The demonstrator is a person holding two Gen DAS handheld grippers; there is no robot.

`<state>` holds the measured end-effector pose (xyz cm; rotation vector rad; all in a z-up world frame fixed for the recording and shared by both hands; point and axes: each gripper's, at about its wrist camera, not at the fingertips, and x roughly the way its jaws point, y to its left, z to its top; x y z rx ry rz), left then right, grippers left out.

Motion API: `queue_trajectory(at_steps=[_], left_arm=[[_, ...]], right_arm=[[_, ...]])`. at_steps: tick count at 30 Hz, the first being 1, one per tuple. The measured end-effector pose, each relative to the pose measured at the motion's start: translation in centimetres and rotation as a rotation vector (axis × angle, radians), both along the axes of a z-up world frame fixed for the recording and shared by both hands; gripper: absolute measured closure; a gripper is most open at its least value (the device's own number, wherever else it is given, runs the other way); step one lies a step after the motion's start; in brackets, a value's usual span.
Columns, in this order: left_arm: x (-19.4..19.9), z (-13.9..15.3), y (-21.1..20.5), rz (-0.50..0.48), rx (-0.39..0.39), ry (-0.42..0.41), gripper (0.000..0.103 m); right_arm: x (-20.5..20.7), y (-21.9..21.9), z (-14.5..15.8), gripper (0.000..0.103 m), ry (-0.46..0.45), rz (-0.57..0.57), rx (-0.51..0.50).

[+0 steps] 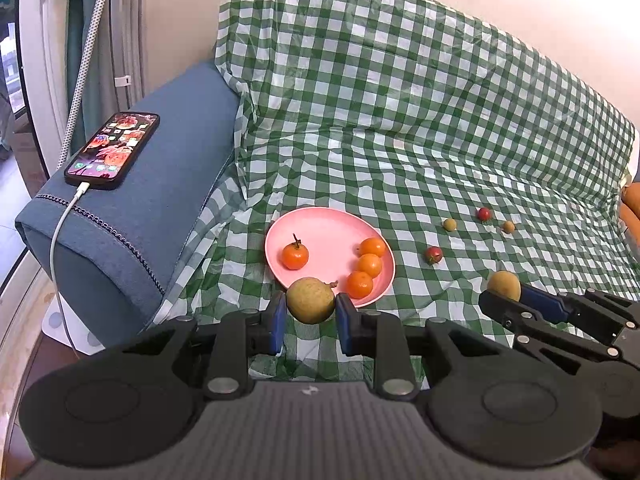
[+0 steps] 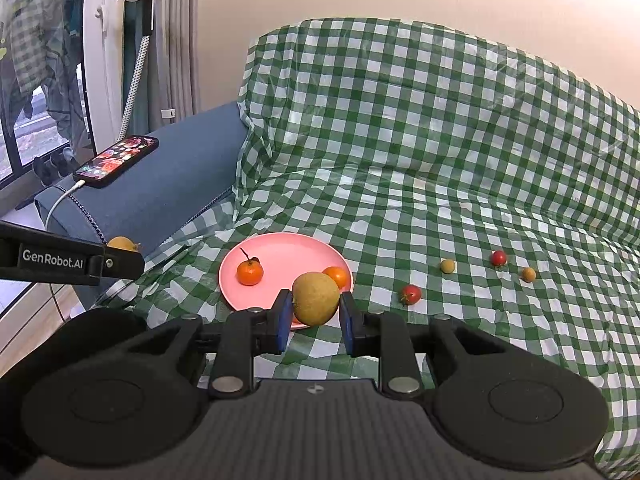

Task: Organize fruits
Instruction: 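Carry the yellow fruit over the pink plate with the right tool while the left tool does too, then lower and open the right tool over the plate while the left tool releases its fruit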

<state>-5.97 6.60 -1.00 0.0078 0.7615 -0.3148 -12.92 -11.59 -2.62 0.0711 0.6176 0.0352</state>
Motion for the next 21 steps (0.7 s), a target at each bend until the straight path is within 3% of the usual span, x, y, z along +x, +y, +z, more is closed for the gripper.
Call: queue_trajectory(at_steps=[14, 21], left_arm=[[3.4, -0.7, 0.4, 0.037, 0.005, 0.023, 0.074], [7.0, -0.9, -0.9, 0.047, -0.004, 0.022, 0.074]], right_arm=[[1.5, -0.3, -0.5, 0.077, -0.023, 0.027, -0.014], [4.4, -0.7, -1.9, 0.077, 0.020, 0.031, 0.005]])
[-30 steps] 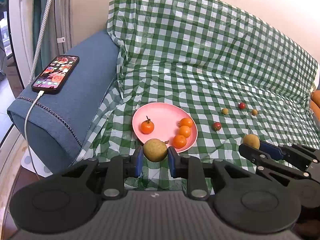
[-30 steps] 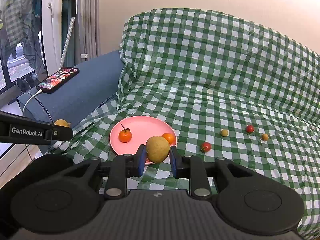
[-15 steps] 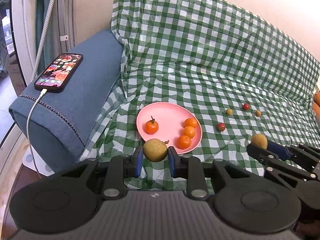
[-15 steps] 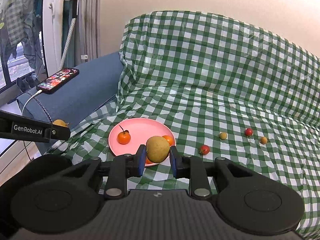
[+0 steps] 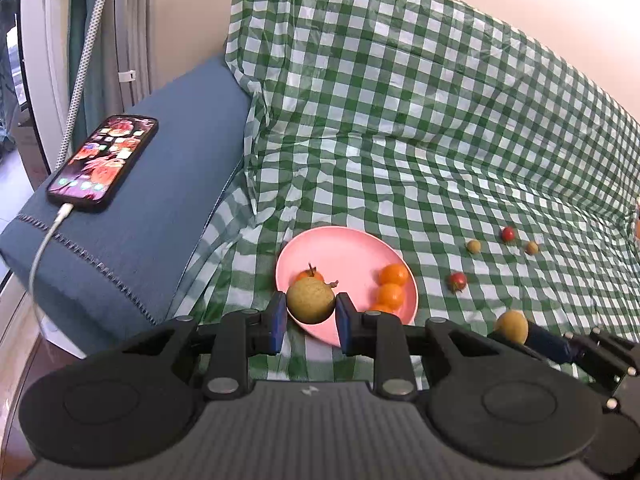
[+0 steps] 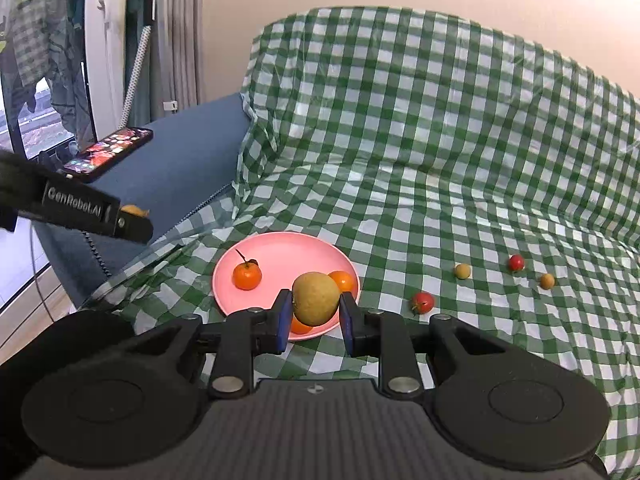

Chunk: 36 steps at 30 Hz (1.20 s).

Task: Organize fruits
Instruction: 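Lower and open the right tool over the plate while the left tool releases its fruit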

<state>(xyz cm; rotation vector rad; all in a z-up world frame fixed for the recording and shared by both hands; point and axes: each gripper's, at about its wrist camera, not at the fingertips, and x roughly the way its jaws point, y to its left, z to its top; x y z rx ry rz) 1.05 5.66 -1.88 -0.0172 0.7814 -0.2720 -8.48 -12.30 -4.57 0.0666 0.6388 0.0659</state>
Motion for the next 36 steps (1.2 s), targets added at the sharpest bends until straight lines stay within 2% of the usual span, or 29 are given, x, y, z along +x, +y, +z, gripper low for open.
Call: queue_trajectory(at_steps=[10, 21, 28, 35, 36], left_arm=[[6.9, -3.2, -3.2, -0.001, 0.013, 0.071, 0.074], [13.1, -7.8, -5.0, 0.020, 0.048, 0.158, 0.074], [15.5, -10.1, -5.9, 0.009, 0.066, 0.203, 0.074], [16.6, -11.6, -7.5, -0.023, 0.106, 0.202, 0.074], [16.6, -11.6, -7.6, -0.025, 0.109, 0.195, 0.068]], right_arm=[[6.5, -0.6, -3.1, 0.077, 0.034, -0.009, 0.017], [13.3, -0.9, -7.5, 0.077, 0.125, 0.010, 0.020], [15.7, -0.7, -9.7, 0.077, 0.164, 0.022, 0.011], [16.9, -0.8, -10.9, 0.077, 0.174, 0.014, -0.002], [17.1, -0.9, -10.9, 0.077, 0.173, 0.014, 0.001]])
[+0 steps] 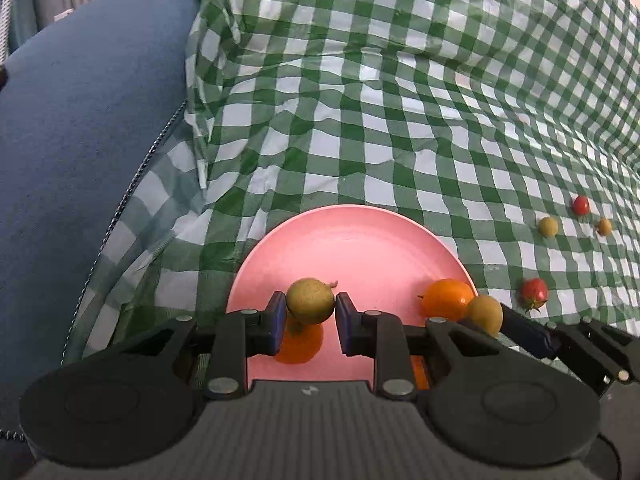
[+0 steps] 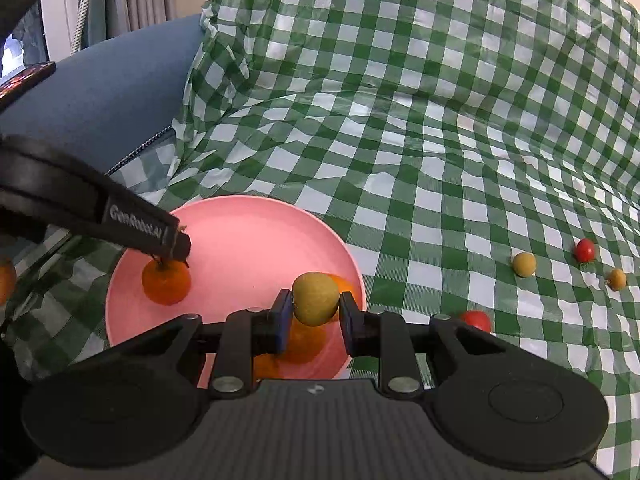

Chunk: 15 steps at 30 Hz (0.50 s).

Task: Organize fruits
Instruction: 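Lower and open the right tool over the plate while the left tool releases its fruit, then lift both tools up and away from the pink plate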

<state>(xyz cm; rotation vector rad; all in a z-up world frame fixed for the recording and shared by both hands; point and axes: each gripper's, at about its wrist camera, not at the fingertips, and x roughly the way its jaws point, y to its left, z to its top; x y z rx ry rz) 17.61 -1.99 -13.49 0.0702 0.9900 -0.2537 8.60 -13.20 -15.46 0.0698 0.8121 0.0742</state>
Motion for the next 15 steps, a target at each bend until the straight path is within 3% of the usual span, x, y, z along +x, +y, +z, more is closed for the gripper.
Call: queue_trajectory(at_steps=[1, 3, 4, 5, 6, 11, 15], left_arm=[[-0.1, 0.1, -0.1, -0.006, 0.003, -0.012, 0.060], [-0.4, 0.4, 0.0, 0.004, 0.012, -0.037, 0.009], [-0.7, 0.7, 0.2, 0.033, 0.024, -0.060, 0.002], [-1.1, 1.0, 0.5, 0.060, 0.029, -0.081, 0.000], [-1.5, 1.2, 0.8, 0.078, 0.028, -0.092, 0.000], [-3.9, 1.5, 3.2, 0.133, -0.001, -0.007, 0.000], [-7.6, 1.8, 4.9, 0.213, 0.024, 0.033, 0.000]], right_arm=[[0.1, -0.1, 0.0, 0.077, -0.002, -0.002, 0.003], [0.1, -0.3, 0.2, 0.067, -0.019, -0.010, 0.003], [0.1, -0.3, 0.3, 0.044, -0.025, -0.012, -0.003], [-0.1, -0.3, 0.6, 0.023, -0.037, -0.018, -0.018], [-0.5, -0.3, 0.9, 0.018, -0.056, -0.027, -0.033], [-3.9, 0.3, 2.4, 0.012, -0.076, -0.004, -0.074], [-7.7, 1.3, 4.1, 0.009, -0.085, 0.009, -0.089]])
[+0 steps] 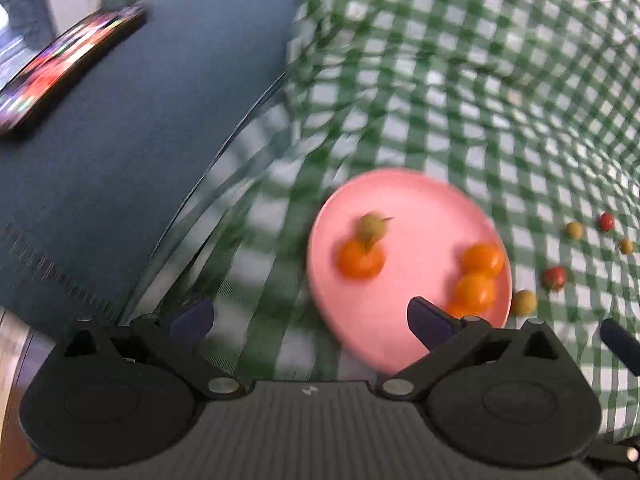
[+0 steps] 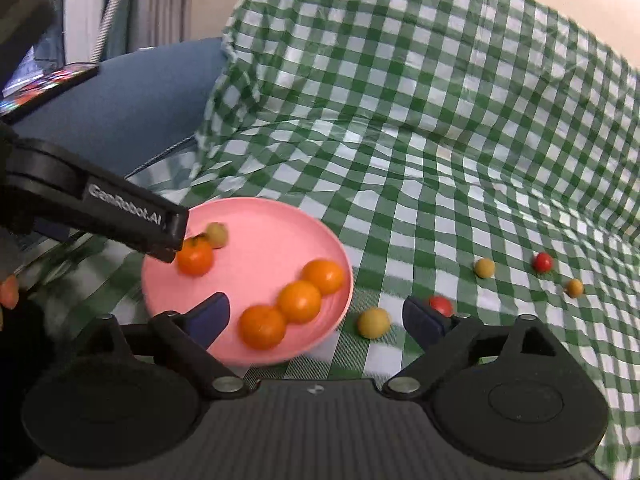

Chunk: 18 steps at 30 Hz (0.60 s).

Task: Organize fruits
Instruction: 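Lift both tools up and away from the pink plate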

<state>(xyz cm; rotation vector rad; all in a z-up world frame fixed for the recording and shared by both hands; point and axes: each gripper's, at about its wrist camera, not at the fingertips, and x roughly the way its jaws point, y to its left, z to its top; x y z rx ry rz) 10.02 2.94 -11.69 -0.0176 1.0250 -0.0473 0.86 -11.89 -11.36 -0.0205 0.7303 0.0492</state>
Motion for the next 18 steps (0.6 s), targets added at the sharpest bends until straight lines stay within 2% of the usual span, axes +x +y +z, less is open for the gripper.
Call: queue_trajectory(at_steps=[2, 5, 7, 12, 13, 14, 15, 16, 18], left_arm=[[-1.6, 0.5, 0.6, -0.004, -0.006, 0.018, 0.000], [-3.7, 1.6, 1.6, -0.013, -0.001, 0.001, 0.000], [-4.8, 2.5, 2.3, -0.007, 0.000, -0.022, 0.000], [-5.7, 4.0, 3.4, 0.017, -0.022, -0.051, 0.000], [-5.6, 4.1, 3.5, 0.019, -0.021, -0.055, 0.000], [-5.4, 4.1, 3.6, 0.021, -0.020, -0.052, 0.000], [-5.2, 4.0, 3.7, 0.023, -0.023, -0.044, 0.000], [-4.8, 3.9, 3.6, 0.025, -0.026, -0.037, 0.000], [-4.3, 3.7, 3.7, 0.030, -0.029, -0.027, 0.000]], right_arm=[[-1.8, 0.6, 1.0, 0.007, -0.014, 0.010, -0.001], [-3.4, 0.7, 2.0, 0.006, -0.066, 0.028, -0.017], [-3.1, -0.1, 1.9, 0.005, -0.071, -0.019, -0.033], [-0.8, -4.8, -1.7, 0.008, 0.005, -0.203, 0.090], [0.0, -5.6, -2.7, 0.013, 0.027, -0.227, 0.098], [0.4, -6.1, -3.8, 0.025, 0.057, -0.240, 0.096], [1.1, -6.4, -4.6, 0.032, 0.079, -0.246, 0.097], [1.8, -6.7, -5.6, 0.044, 0.104, -0.246, 0.100], [3.1, -6.8, -7.0, 0.051, 0.131, -0.225, 0.101]])
